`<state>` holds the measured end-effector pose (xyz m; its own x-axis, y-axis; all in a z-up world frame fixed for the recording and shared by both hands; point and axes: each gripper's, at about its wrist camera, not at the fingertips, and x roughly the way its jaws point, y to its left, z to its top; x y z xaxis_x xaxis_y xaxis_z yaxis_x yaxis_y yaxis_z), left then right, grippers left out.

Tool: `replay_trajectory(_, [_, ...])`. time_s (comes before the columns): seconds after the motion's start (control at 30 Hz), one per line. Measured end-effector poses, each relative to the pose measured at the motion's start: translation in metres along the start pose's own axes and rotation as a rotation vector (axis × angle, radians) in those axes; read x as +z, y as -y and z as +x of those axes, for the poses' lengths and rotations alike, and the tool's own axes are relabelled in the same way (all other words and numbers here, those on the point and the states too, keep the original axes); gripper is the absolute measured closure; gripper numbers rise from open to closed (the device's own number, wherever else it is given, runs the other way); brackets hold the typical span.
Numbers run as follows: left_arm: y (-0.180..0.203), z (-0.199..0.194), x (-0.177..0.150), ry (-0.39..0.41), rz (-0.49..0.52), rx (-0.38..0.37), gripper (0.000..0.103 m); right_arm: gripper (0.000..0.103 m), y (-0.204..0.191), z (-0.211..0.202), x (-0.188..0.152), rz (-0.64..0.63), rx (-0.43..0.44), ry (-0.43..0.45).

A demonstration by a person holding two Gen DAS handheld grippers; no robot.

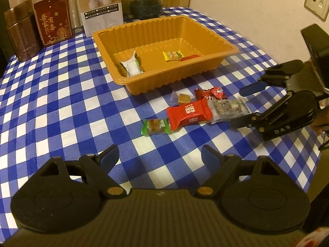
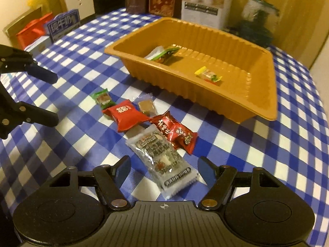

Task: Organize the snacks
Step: 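Lower the right tool and close it on the clear printed nut packet, then grasp the green-wrapped candy with the left tool while the right tool holds the packet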

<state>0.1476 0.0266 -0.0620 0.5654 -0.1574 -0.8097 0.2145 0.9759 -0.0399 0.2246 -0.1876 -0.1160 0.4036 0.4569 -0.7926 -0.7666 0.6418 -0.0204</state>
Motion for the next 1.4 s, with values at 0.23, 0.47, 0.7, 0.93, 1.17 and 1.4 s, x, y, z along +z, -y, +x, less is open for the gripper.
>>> replay_trajectory(0.23, [-0.001, 0.008, 0.000, -0.008, 0.011, -0.015, 0.018, 0.052, 0.001, 0.016, 0.005, 0.011, 0.016, -0.024])
replay_trajectory(0.47, [0.000, 0.013, 0.004, -0.003, 0.027, -0.017, 0.018, 0.057, -0.003, 0.003, -0.006, 0.189, 0.025, -0.050])
replay_trajectory(0.7, [0.001, 0.020, 0.010, 0.012, 0.083, -0.025, 0.018, 0.057, -0.014, -0.003, -0.009, 0.205, 0.030, -0.054])
replay_trajectory(0.93, [-0.005, 0.032, 0.017, 0.022, 0.187, -0.026, 0.022, 0.063, -0.014, 0.000, -0.010, 0.206, 0.027, -0.031])
replay_trajectory(1.17, [-0.015, 0.048, 0.022, 0.016, 0.125, -0.010, 0.034, 0.063, -0.011, -0.007, -0.019, 0.309, -0.019, 0.000])
replay_trajectory(1.4, [-0.010, 0.063, 0.022, 0.014, 0.061, 0.006, 0.048, 0.063, -0.004, -0.014, -0.025, 0.406, -0.038, 0.028])
